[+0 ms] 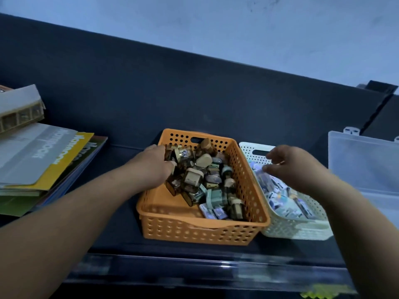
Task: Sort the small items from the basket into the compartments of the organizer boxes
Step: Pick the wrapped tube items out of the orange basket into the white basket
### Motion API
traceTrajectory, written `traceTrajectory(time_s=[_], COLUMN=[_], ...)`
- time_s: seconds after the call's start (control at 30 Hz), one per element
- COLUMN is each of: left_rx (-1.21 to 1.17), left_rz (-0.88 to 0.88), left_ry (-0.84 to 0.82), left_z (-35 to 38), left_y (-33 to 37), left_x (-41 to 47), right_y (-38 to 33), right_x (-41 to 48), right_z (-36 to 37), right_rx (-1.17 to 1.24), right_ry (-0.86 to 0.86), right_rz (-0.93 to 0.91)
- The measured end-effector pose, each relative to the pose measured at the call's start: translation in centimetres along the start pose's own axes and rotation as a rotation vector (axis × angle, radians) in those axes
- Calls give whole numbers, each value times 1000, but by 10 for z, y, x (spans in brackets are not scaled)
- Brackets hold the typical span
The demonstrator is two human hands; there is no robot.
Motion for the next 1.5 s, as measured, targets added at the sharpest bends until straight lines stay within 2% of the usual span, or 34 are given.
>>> traceTrajectory(time_s=[0.07,0.13,0.2,0.3,0.37,0.47,0.5,0.57,0.6,0.63,0.7,0.77,0.87,1.03,1.17,1.27,1.4,1.5], left_rx=[-5,-1,-13,-6,-5,-8,-11,-12,-8,-1,4,-5,-20,-38,-73,-107,-234,-306], left_rz=[0,3,-5,-23,-15,-6,-6,-11,-10,-8,-6,-7,-7,-7,3,16,16,9], left_ry=[4,14,19,15,15,13,10,9,13,17,19,18,13,6,-4,-16,-33,-32], left_z=[1,4,8,10,10,10,9,8,8,7,7,7,7,8,8,9,8,6], left_y=[4,3,-1,-5,-6,-6,-6,-6,-5,-5,-4,-3,-3,-3,-4,-5,-8,-8], left_x=[0,2,4,4,4,4,4,3,2,2,0,-1,-2,-3,-5,-5,-4,-5], right_y=[-17,-42,-63,-81,-90,-100,-101,-106,-108,-109,-104,-94,-81,-84,-89,-96,-102,-105], right_x=[-7,-19,-28,-25,-22,-19,-19,-24,-25,-23,-16,-10,-9,-14,-15,-16,-20,-23], right_z=[6,20,39,60,70,74,76,81,82,82,79,76,80,95,105,110,122,127], right_rx=[26,-34,-271,-678,-743,-638,-493,-76,81,151,124,-35,-368,-522,-411,-438,-274,-201], right_ry=[-42,-229,-384,-398,-403,-408,-466,-687,-747,-734,-627,-566,-557,-598,-655,-668,-841,-910], right_rz=[-88,-217,-294,-389,-432,-507,-497,-420,-390,-384,-393,-383,-434,-434,-397,-438,-362,-335])
Point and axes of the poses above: each hand's wrist, its own x-axis towards the middle knuckle, its own z-axis out of the palm, y = z × x, the point moved 4 cm from there along x, towards the middle knuckle, and after that the axes turned 1 degree about z, right-handed, at the moved point
